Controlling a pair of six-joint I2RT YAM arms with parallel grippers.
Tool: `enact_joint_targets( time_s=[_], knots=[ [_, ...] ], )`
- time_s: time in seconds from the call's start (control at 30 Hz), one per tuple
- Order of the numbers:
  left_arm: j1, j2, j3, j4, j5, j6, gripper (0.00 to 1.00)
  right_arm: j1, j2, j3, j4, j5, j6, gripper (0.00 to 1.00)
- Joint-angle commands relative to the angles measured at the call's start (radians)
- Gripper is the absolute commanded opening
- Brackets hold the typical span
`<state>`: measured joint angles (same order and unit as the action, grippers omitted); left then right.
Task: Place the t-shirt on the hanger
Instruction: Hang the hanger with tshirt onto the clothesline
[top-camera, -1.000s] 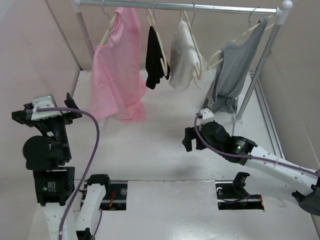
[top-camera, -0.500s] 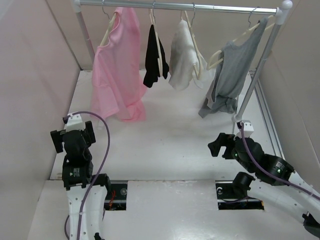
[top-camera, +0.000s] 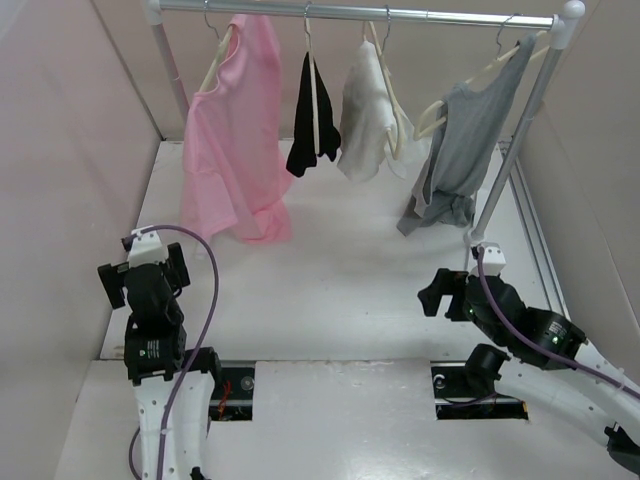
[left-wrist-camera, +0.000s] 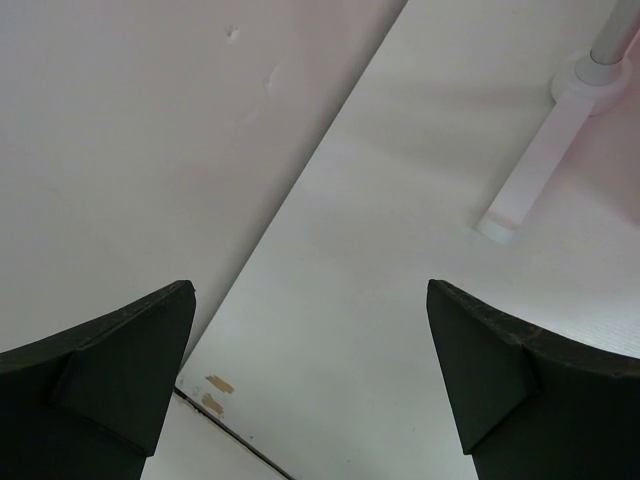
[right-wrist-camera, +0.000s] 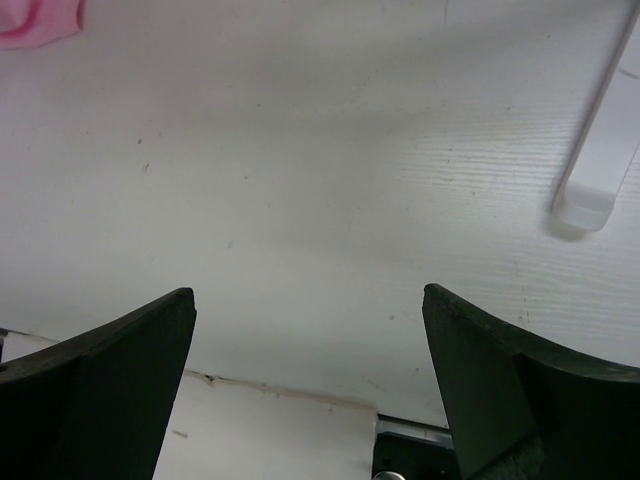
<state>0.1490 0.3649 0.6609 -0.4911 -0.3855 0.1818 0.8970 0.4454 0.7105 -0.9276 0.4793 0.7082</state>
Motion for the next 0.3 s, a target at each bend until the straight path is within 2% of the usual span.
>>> enact_joint_targets(
  time_s=[0.0, 0.27],
  knots=[
    [0.006, -0.012, -0.007, 0.026, 0.005, -0.015, 1.00, -0.003, -0.001, 0.007, -0.004, 0.013, 0.008, 1.00],
    [0.024, -0.012, -0.017, 0.026, 0.005, -0.005, 1.00, -0.003, -0.010, 0.017, 0.006, 0.022, -0.015, 1.00]
  ],
)
